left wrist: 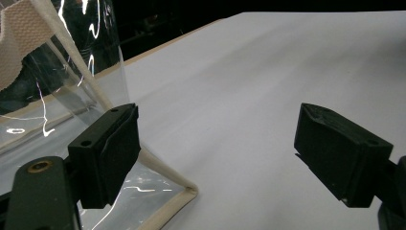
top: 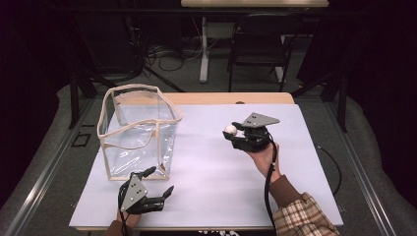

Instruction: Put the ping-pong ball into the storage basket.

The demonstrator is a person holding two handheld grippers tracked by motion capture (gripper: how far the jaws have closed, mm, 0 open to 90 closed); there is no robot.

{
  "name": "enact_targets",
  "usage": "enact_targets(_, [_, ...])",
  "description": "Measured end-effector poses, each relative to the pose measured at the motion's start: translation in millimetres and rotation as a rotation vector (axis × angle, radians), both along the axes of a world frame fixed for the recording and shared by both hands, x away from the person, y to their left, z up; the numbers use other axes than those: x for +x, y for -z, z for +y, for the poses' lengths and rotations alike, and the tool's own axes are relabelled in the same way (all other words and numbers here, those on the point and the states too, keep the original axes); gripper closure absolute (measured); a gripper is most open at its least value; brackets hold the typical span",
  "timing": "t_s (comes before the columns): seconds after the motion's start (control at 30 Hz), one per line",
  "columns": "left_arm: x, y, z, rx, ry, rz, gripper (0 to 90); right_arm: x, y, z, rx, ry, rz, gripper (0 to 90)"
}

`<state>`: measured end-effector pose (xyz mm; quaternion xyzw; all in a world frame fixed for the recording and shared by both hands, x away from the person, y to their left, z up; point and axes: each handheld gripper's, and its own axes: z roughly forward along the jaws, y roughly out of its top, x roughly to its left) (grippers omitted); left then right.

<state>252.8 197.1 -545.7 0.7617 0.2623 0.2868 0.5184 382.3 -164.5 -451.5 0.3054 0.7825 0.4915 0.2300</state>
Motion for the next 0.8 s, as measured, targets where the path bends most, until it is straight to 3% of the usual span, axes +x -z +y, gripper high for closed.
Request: enact_targets(0.8, [0.8, -0.5, 0.0, -0.003, 0.008, -0.003, 15.9, 9.1, -15.5, 13.5, -0.002, -0.024, -0.018, 51.0])
